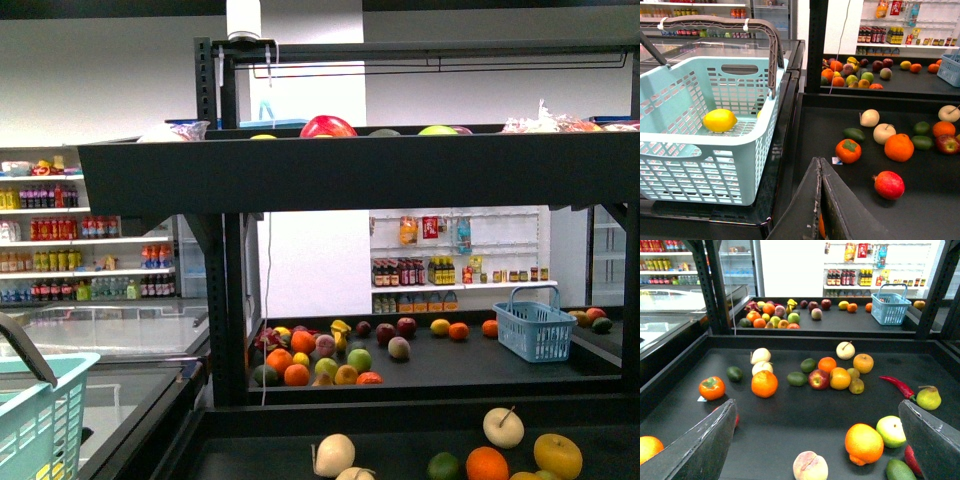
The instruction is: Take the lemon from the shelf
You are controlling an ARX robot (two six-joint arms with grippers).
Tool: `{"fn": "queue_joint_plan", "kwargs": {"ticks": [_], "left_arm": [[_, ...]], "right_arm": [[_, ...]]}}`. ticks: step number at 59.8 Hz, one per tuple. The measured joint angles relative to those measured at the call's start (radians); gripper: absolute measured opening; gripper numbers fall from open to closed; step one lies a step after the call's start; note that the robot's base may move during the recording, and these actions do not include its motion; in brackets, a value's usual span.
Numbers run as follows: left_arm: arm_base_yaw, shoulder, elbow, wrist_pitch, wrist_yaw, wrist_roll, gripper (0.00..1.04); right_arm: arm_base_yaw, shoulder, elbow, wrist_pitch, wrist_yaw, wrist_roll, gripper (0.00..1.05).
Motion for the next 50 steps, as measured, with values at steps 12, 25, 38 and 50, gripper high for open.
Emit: {"fn": "queue_joint_plan", "kwargs": {"ticks": [12,25,38,50], "left_arm": [[0.000,-0.049,-0.047,0.007,0.000,0.000,0.20],[0.000,-0.049,-0.047,0.007,0.000,0.001,0.68],[0.000,-0.049,-0.047,0.007,0.000,0.002,0.96],[0.000,-0.049,-0.047,0.007,0.000,0.002,0.97]], "right_arm": [[0.000,0.000,0.000,0.000,0.000,0.000,0.97],[0.000,0.000,0.000,0.000,0.000,0.000,0.97],[0.000,0.000,0.000,0.000,0.000,0.000,0.97],[0.000,0.000,0.000,0.000,0.000,0.000,0.97]]}}
